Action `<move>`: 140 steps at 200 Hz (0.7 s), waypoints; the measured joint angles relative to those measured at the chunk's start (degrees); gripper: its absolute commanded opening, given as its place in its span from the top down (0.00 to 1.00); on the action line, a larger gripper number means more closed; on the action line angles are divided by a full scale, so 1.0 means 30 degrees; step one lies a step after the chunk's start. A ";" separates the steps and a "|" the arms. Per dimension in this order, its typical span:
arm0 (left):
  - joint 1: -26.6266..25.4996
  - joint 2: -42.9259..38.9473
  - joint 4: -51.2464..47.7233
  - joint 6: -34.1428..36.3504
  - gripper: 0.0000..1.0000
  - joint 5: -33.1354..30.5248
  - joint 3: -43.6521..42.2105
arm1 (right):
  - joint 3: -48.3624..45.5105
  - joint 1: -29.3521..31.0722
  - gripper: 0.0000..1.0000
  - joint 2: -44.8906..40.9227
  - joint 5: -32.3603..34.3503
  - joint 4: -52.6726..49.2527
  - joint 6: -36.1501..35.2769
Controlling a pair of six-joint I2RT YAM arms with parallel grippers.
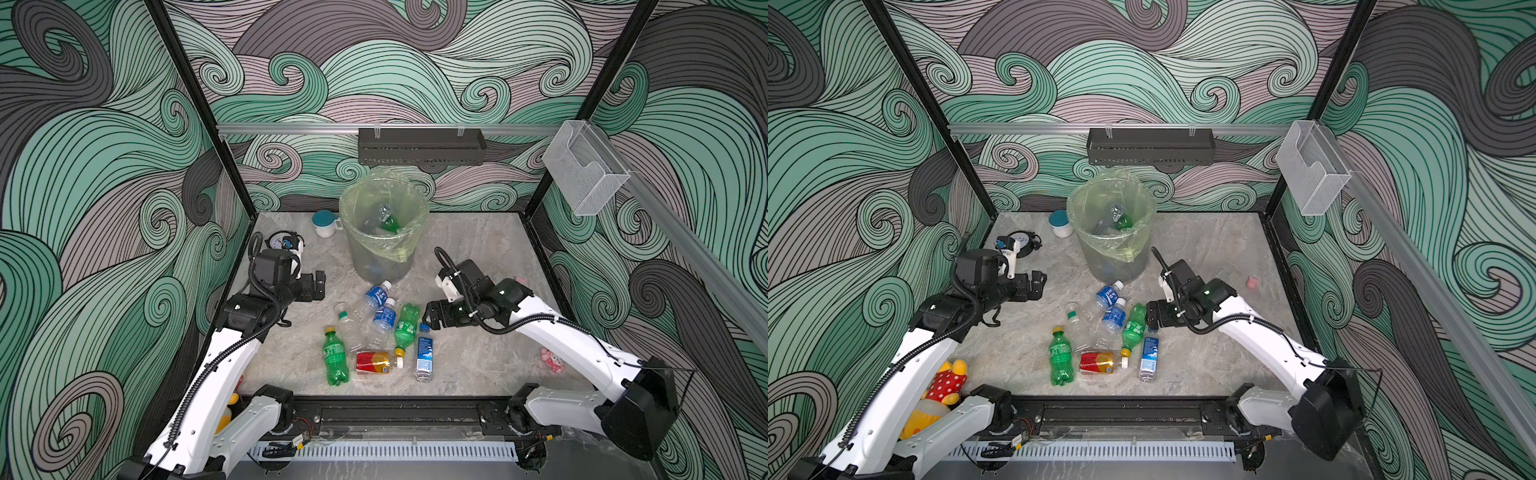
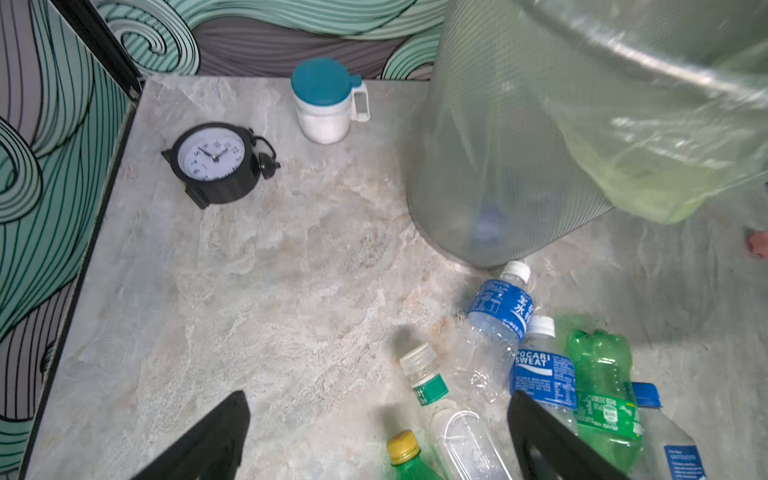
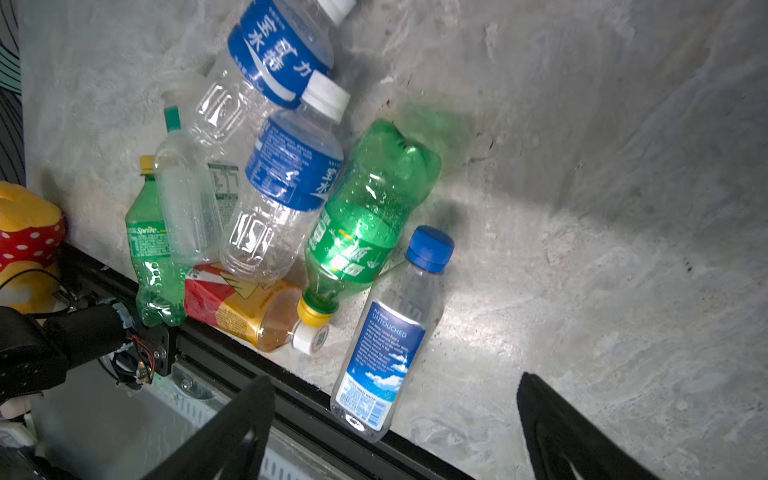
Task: Throw the plastic bottles in the bin
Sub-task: 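Lower the right gripper and grasp the blue-capped clear bottle while left withdraws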
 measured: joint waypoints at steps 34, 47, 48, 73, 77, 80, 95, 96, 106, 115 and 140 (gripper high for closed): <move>0.0000 -0.0335 0.0597 -0.0248 0.01 -0.0029 -0.1443 | -0.1450 0.1399 0.12 0.0022 0.0160 -0.0080 0.1566; 0.0015 -0.0648 0.0954 -0.0357 0.01 -0.0146 -0.1872 | -0.1792 0.1778 0.12 0.0342 0.0233 0.0000 0.1909; 0.0015 -0.0656 0.0984 -0.0357 0.01 -0.0168 -0.1894 | -0.1821 0.1814 0.13 0.0386 0.0240 0.0029 0.1923; 0.0015 -0.0838 0.1421 -0.0474 0.01 -0.0488 -0.2164 | -0.2164 0.2710 0.13 0.1610 0.0335 0.0838 0.2135; 0.0015 -0.0831 0.1472 -0.0474 0.01 -0.0525 -0.2164 | -0.2186 0.2841 0.12 0.1770 0.0342 0.0962 0.2157; 0.0022 -0.0823 0.1494 -0.0474 0.01 -0.0561 -0.2164 | -0.2222 0.2958 0.13 0.1909 0.0328 0.1093 0.2157; 0.0029 -0.0692 0.1610 -0.0466 0.01 -0.0758 -0.2164 | -0.2331 0.3453 0.13 0.2557 0.0306 0.1778 0.2178; 0.0029 -0.0685 0.1617 -0.0466 0.01 -0.0765 -0.2164 | -0.2331 0.3475 0.13 0.2586 0.0299 0.1800 0.2178; 0.0073 -0.0488 0.1676 -0.0459 0.01 -0.0838 -0.2164 | -0.2353 0.3679 0.15 0.3031 0.0291 0.2178 0.2237; 0.0087 -0.0335 0.1690 -0.0452 0.01 -0.0867 -0.2164 | -0.2361 0.3759 0.16 0.3381 0.0364 0.2419 0.2397; 0.0087 0.0000 0.1778 -0.0452 0.01 -0.0896 -0.2171 | -0.2922 0.3774 0.18 0.3861 0.1064 0.3271 0.3024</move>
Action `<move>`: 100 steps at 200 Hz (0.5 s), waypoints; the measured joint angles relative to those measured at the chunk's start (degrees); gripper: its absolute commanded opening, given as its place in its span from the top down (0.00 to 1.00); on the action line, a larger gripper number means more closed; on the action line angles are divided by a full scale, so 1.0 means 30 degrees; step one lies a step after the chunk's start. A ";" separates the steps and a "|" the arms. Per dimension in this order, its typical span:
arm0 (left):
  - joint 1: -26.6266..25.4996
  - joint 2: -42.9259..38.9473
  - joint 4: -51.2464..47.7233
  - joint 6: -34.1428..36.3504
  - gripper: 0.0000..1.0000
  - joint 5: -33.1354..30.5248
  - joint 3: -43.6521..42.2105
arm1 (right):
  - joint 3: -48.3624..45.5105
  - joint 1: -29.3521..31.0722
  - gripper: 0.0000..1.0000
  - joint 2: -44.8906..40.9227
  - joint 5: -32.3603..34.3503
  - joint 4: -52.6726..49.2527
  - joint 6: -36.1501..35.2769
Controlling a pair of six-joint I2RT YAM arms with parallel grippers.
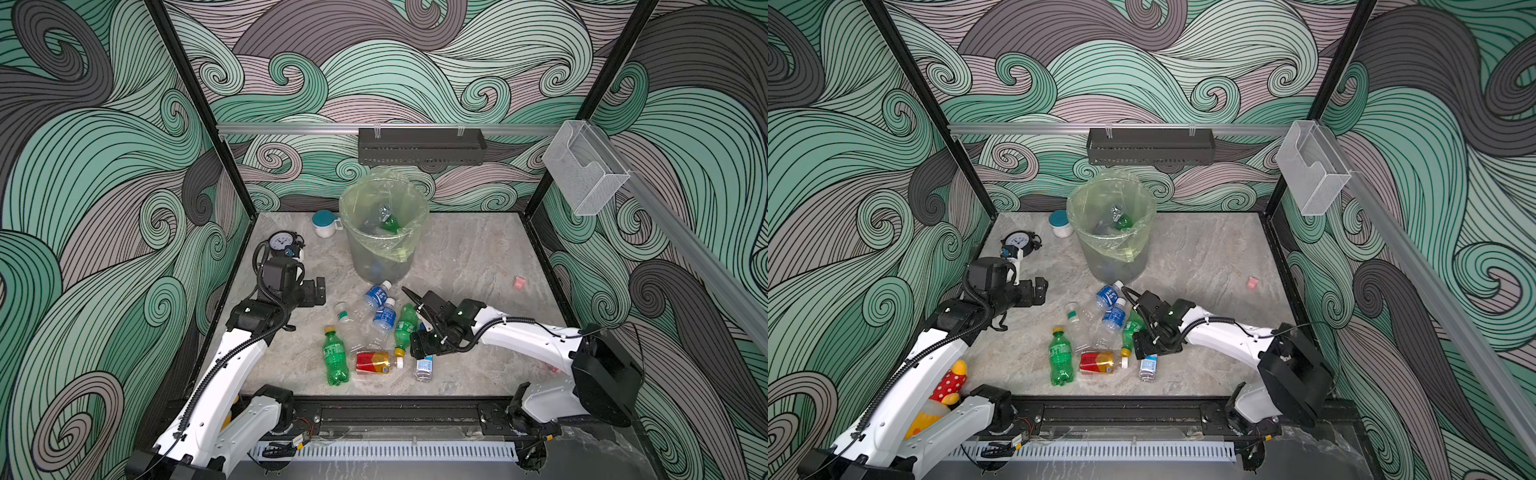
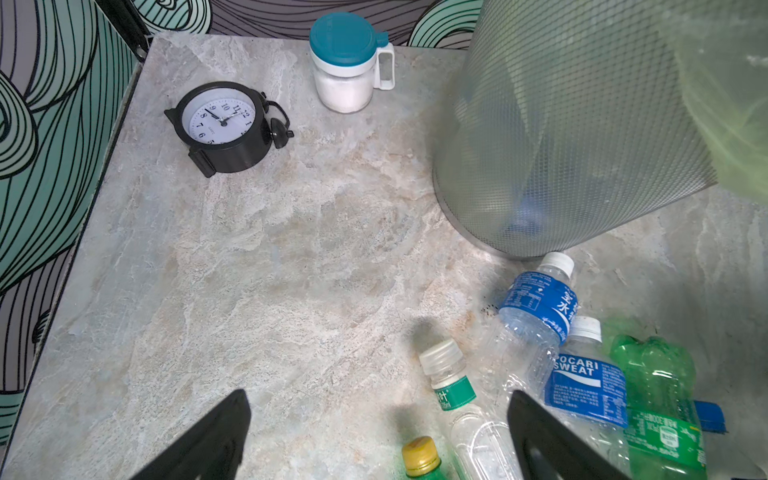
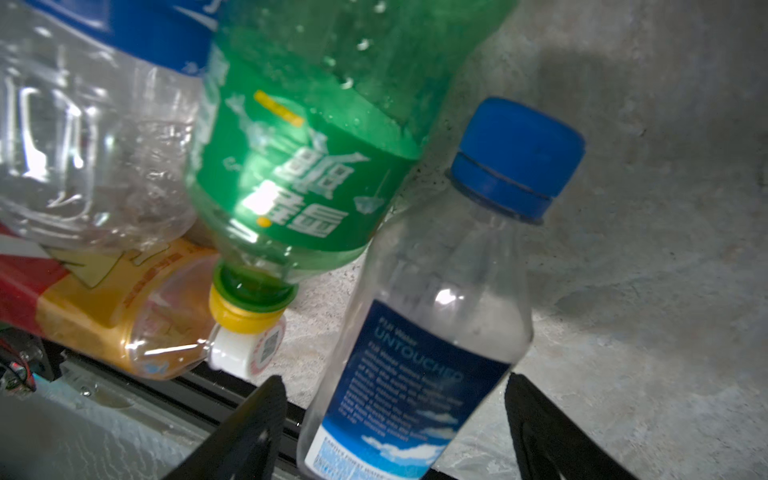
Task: Throw the plastic bottles in the bin
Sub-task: 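Lower the right gripper and grasp the blue-capped clear bottle while left withdraws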
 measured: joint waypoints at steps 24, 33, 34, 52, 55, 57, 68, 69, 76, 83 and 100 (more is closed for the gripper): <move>0.0000 0.0044 0.0124 0.0000 0.01 -0.0007 0.0000 | -0.0474 0.0000 0.18 0.0335 0.0612 0.0226 0.0357; 0.0000 0.0044 0.0204 0.0000 0.01 -0.0007 0.0000 | -0.0503 0.0000 0.18 0.0554 0.0889 0.0248 0.0379; 0.0000 0.0044 0.0211 0.0000 0.01 -0.0007 0.0000 | -0.0503 0.0000 0.18 0.0576 0.0903 0.0255 0.0379; 0.0000 0.0051 0.0444 0.0000 0.01 -0.0007 0.0000 | -0.0627 -0.0044 0.20 0.0889 0.1319 0.0401 0.0350; 0.0000 0.0051 0.0474 -0.0007 0.01 -0.0007 0.0000 | -0.0678 -0.0051 0.21 0.0911 0.1384 0.0415 0.0350; 0.0000 0.0051 0.0488 -0.0007 0.01 -0.0007 0.0000 | -0.0714 -0.0058 0.21 0.0918 0.1428 0.0437 0.0350; 0.0000 0.0058 0.0546 -0.0007 0.01 -0.0007 0.0000 | -0.0911 -0.0146 0.24 0.0947 0.1625 0.0430 0.0240; 0.0000 0.0058 0.0546 -0.0007 0.01 -0.0007 0.0000 | -0.0940 -0.0160 0.24 0.0947 0.1639 0.0437 0.0255; 0.0000 0.0080 0.0546 -0.0015 0.01 -0.0015 0.0000 | -0.1049 -0.0233 0.26 0.0947 0.1763 0.0437 0.0168; 0.0000 0.0131 0.0546 -0.0015 0.01 -0.0015 0.0000 | -0.1129 -0.0350 0.27 0.0940 0.1880 0.0423 0.0073; 0.0000 0.0255 0.0546 -0.0015 0.01 0.0000 -0.0015 | -0.1246 -0.0729 0.30 0.0933 0.2215 0.0430 -0.0153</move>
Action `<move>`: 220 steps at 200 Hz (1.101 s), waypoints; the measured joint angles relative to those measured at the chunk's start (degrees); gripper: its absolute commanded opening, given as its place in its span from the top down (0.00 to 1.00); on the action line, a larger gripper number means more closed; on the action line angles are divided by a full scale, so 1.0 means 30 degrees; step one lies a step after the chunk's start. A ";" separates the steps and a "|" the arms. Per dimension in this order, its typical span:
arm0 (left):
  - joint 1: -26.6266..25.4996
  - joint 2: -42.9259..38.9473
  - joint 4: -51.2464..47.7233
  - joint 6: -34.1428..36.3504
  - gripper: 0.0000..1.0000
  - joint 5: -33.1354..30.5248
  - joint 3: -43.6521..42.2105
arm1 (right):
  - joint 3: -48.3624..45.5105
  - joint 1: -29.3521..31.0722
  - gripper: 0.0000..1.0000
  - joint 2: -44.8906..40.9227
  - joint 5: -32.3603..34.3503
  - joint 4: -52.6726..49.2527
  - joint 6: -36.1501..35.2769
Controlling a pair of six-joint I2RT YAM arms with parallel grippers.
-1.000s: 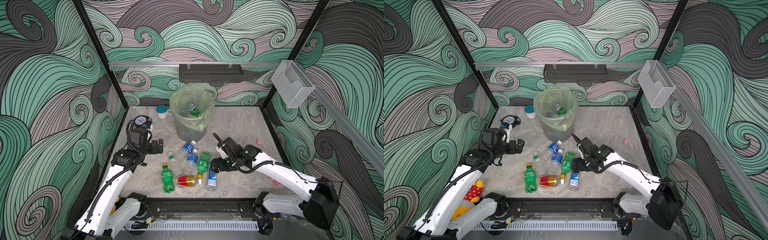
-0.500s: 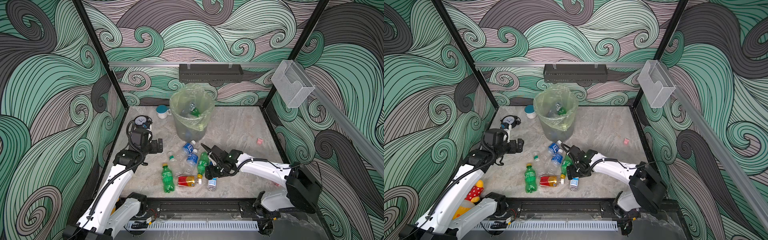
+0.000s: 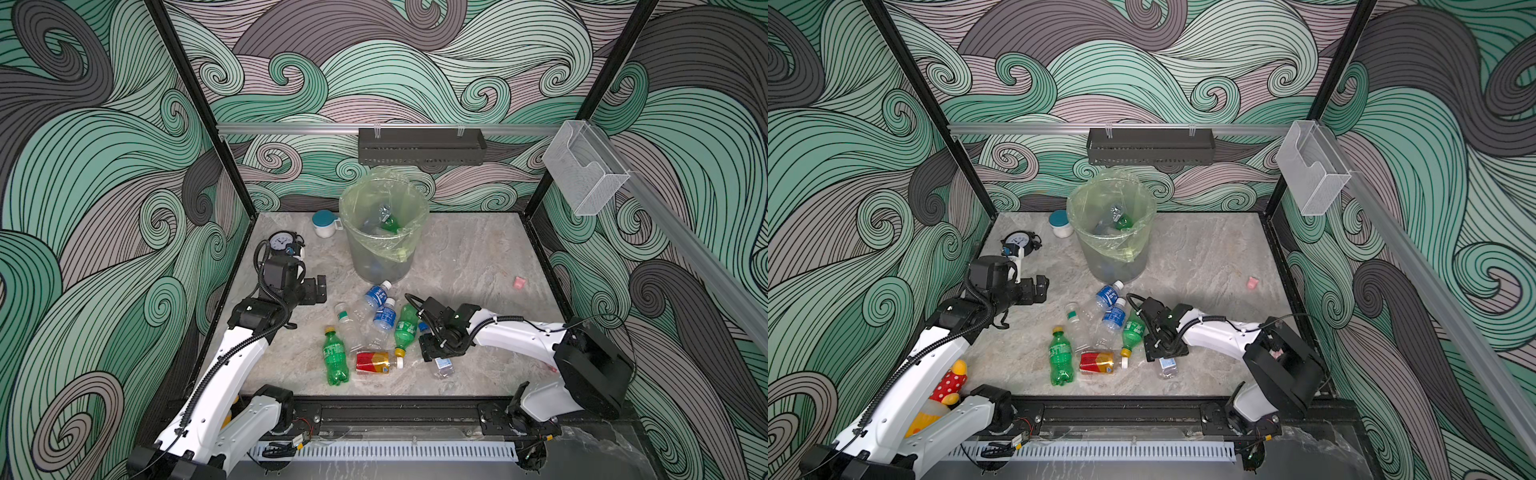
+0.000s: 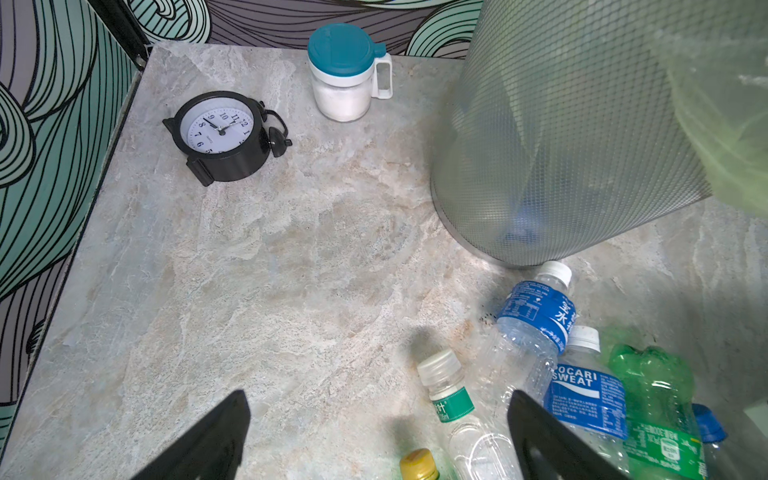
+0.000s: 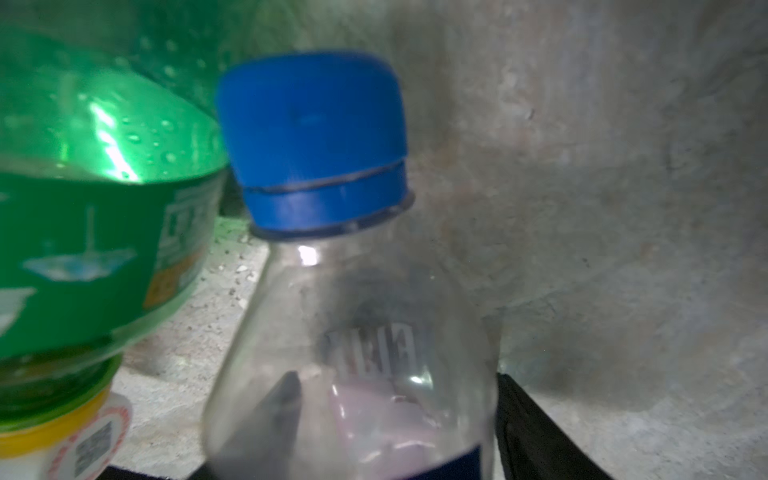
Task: Throw the plastic bottles in the bin
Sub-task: 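Lower the right gripper and grasp the blue-capped clear bottle while left withdraws, then lift the blue-capped bottle with the right gripper and release it into the bin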
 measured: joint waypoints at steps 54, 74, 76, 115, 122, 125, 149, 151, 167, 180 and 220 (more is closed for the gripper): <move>0.0000 0.0117 0.0022 -0.0109 0.01 0.0532 0.0000 | -0.0357 -0.1552 0.38 -0.0299 0.0954 0.0015 -0.0925; 0.0000 0.0117 0.0022 -0.0168 0.01 0.0670 0.0000 | -0.0444 -0.2142 0.41 -0.0590 0.1268 0.0007 -0.1260; 0.0007 0.0117 0.0022 -0.0168 0.01 0.0678 0.0000 | -0.0452 -0.2208 0.42 -0.0612 0.1297 0.0007 -0.1297; 0.0000 0.0321 0.0022 -0.0226 0.01 0.0947 0.0044 | -0.0503 -0.3300 0.50 -0.1224 0.1719 0.0000 -0.1719; 0.0000 0.0437 0.0015 -0.0226 0.01 0.0998 0.0066 | -0.0503 -0.3446 0.50 -0.1319 0.1763 0.0007 -0.1778; 0.0000 0.0495 0.0022 -0.0226 0.01 0.1005 0.0073 | -0.0503 -0.3519 0.50 -0.1370 0.1785 0.0007 -0.1814; 0.0000 0.0809 0.0015 -0.0219 0.01 0.1166 0.0153 | -0.0503 -0.3956 0.55 -0.1785 0.1938 -0.0058 -0.2025; 0.0007 0.0831 0.0007 -0.0219 0.01 0.1188 0.0168 | -0.0503 -0.3985 0.56 -0.1807 0.1945 -0.0073 -0.2033; 0.0000 0.0969 0.0000 -0.0211 0.01 0.1304 0.0240 | -0.0393 -0.4233 0.58 -0.2098 0.2084 -0.0335 -0.2390; 0.0000 0.1064 -0.0007 -0.0211 0.01 0.1377 0.0364 | -0.0146 -0.4473 0.57 -0.2324 0.2149 -0.0619 -0.2535; 0.0000 0.1173 0.0000 -0.0168 0.01 0.1450 0.0546 | 0.1552 -0.4867 0.57 -0.3475 0.2113 -0.1341 -0.3716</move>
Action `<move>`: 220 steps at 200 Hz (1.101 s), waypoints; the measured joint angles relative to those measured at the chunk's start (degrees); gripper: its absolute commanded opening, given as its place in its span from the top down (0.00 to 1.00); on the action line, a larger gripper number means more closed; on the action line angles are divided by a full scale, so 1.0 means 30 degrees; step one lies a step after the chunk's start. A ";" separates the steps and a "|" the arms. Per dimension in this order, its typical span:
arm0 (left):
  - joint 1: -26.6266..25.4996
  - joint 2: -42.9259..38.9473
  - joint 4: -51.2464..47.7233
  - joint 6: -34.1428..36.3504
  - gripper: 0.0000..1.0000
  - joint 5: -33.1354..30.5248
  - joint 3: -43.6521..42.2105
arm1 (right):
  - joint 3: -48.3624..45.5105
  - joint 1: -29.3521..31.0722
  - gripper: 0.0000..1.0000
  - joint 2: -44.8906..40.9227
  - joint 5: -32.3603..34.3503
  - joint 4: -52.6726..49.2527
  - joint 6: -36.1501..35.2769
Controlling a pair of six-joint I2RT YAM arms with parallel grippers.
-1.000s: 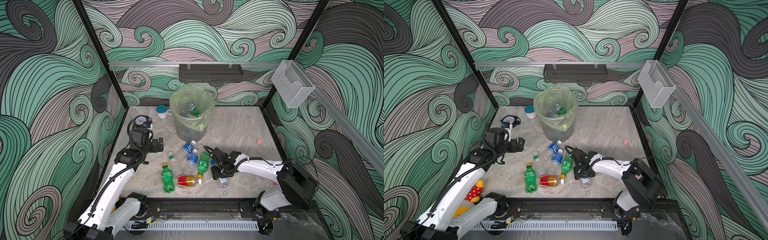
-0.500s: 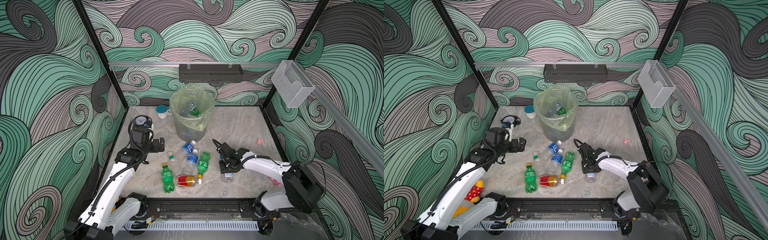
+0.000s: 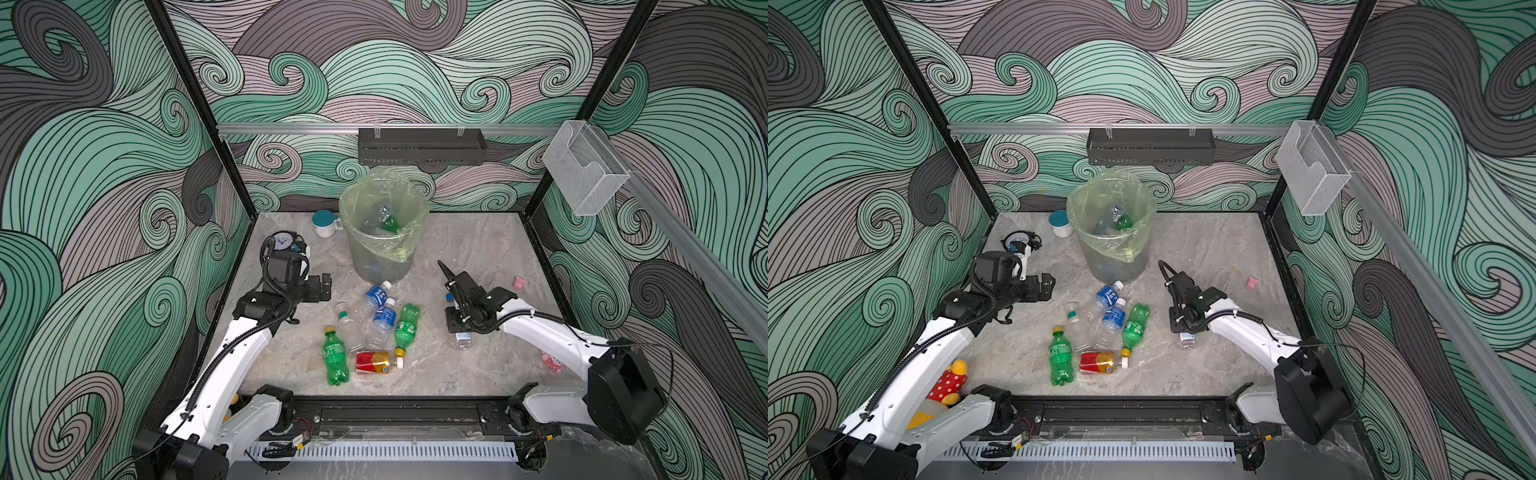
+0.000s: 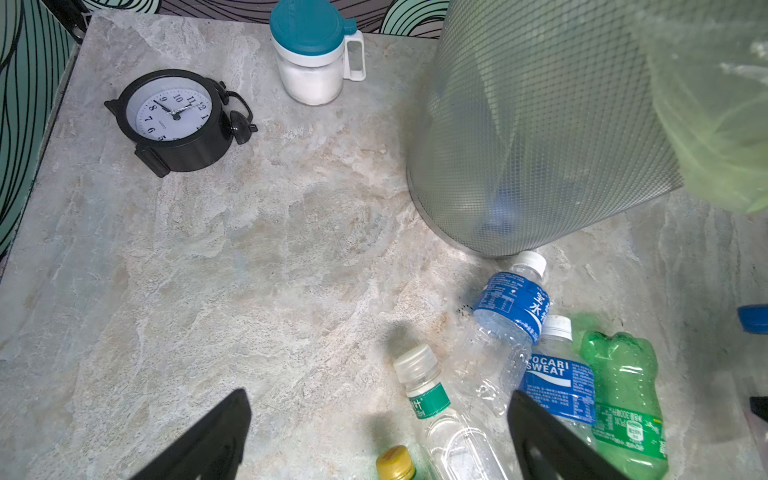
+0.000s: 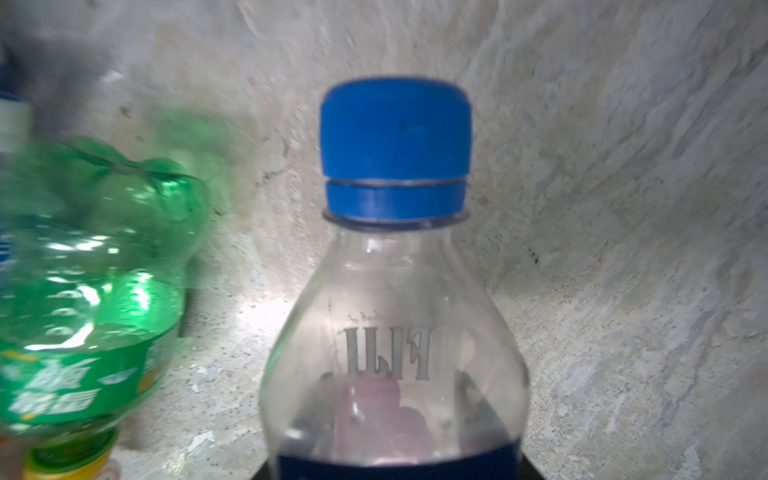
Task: Throw the plastic bottles in the bin
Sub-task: 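Lift the blue-capped bottle with the right gripper and release it into the bin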
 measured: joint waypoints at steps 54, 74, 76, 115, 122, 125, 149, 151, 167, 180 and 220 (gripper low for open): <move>0.0000 0.0539 0.0000 0.0124 0.01 0.0182 0.0029 | 0.4903 -0.0044 0.60 -0.1049 -0.0189 -0.1479 -0.2455; 0.0000 0.0597 0.0000 0.0160 0.01 0.0262 0.0029 | 0.8517 -0.0102 0.60 0.0000 -0.0605 -0.2127 -0.3534; 0.0000 0.0597 0.0000 0.0160 0.01 0.0270 0.0036 | 0.9034 -0.0117 0.60 0.0197 -0.0692 -0.2237 -0.3657; 0.0000 0.0816 0.0102 0.0226 0.01 0.0532 0.0561 | 2.4050 -0.0160 0.25 0.8393 -0.2579 -0.3031 -0.5479; 0.0007 0.0933 0.0138 0.0248 0.01 0.0634 0.0678 | 2.7248 -0.0160 0.20 1.0171 -0.2827 -0.3257 -0.5654; 0.0007 0.0976 0.0131 0.0248 0.01 0.0663 0.0743 | 2.8618 -0.0160 0.18 1.0856 -0.2841 -0.3395 -0.5712; 0.0007 0.1100 0.0051 0.0313 0.01 0.0787 0.0954 | 3.6443 -0.0168 0.13 1.5242 -0.3147 -0.4452 -0.5712; 0.0007 0.1093 0.0044 0.0313 0.01 0.0787 0.0962 | 3.6661 -0.0168 0.13 1.5365 -0.3169 -0.4597 -0.5719; 0.0007 0.0984 -0.0138 0.0372 0.01 0.0801 0.0954 | 3.5984 -0.0219 0.11 1.5118 -0.3228 -0.5348 -0.5734; 0.0007 0.0823 -0.0255 0.0474 0.01 0.0852 0.0954 | 3.3252 -0.0233 0.09 1.3792 -0.3228 -0.5326 -0.5799; 0.0007 0.0408 -0.0605 0.0903 0.03 0.1275 0.0947 | 2.0975 -0.0233 0.01 0.6994 -0.3082 -0.2273 -0.5697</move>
